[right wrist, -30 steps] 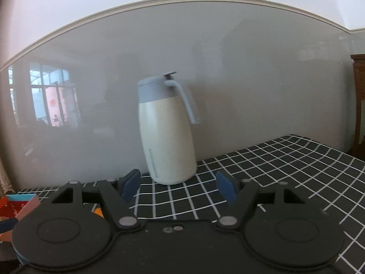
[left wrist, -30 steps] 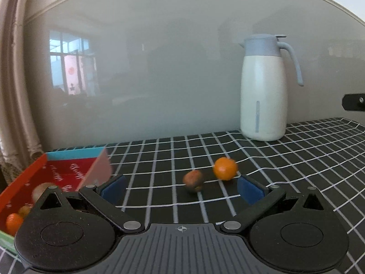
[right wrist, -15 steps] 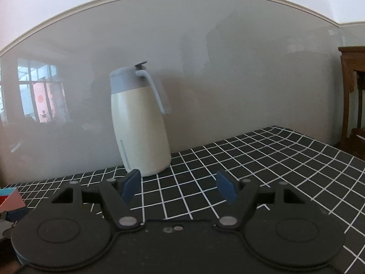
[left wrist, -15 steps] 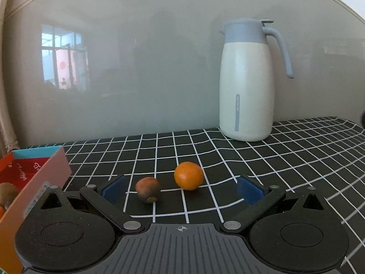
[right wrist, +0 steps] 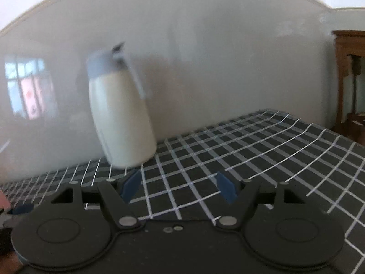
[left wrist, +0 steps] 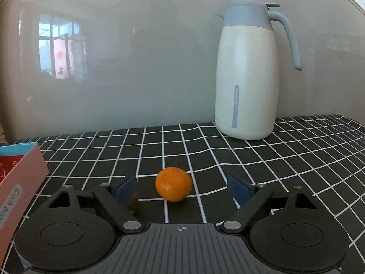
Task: Organize fruits
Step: 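Close the left gripper around the orange kumquat, then carry the kumquat into the red box with the left gripper while the right gripper approaches the brown fruit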
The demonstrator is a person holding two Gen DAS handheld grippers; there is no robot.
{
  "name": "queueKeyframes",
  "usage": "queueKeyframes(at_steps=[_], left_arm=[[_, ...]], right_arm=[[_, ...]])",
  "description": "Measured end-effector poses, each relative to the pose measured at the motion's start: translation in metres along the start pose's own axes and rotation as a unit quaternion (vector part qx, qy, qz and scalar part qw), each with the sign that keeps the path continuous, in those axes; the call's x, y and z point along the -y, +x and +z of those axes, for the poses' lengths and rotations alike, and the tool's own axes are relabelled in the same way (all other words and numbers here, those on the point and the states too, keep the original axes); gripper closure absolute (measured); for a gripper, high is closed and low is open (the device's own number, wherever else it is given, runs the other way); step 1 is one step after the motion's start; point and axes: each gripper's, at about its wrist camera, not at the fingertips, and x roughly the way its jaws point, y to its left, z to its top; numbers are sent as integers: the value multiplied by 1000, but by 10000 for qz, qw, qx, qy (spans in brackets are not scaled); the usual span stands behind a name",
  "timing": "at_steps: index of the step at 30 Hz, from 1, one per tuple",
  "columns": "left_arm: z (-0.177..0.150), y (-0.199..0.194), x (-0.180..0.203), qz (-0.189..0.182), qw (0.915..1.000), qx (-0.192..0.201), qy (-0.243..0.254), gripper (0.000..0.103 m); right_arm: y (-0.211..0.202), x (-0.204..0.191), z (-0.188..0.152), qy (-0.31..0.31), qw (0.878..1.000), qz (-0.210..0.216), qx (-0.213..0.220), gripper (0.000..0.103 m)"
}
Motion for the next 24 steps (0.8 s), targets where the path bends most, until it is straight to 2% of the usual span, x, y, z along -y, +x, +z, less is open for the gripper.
queueKeyframes(at_steps=[11, 17, 18, 19, 21, 22, 24], left_arm=[[7, 30, 6, -156, 9987, -483, -3, 16], [7, 44, 7, -249, 9968, -752, -63, 17], [6, 45, 7, -255, 9967, -771, -55, 27], [6, 47, 8, -207, 9964, -816, -65, 33], [6, 50, 5, -246, 9960, -846, -179, 59], [5, 49, 3, -259, 9961, -814, -227, 66], [5, 48, 2, -311, 9961, -787, -267, 66]], right_arm=[[22, -34, -11, -467, 9980, 191, -377, 31], [19, -49, -13, -714, 9962, 365, -346, 31], [18, -50, -13, -732, 9960, 380, -350, 31], [17, -51, -13, -732, 9959, 399, -358, 30], [17, -53, -14, -749, 9956, 429, -374, 30], [17, -54, -14, -764, 9954, 441, -380, 30], [16, -56, -14, -780, 9950, 481, -388, 30]])
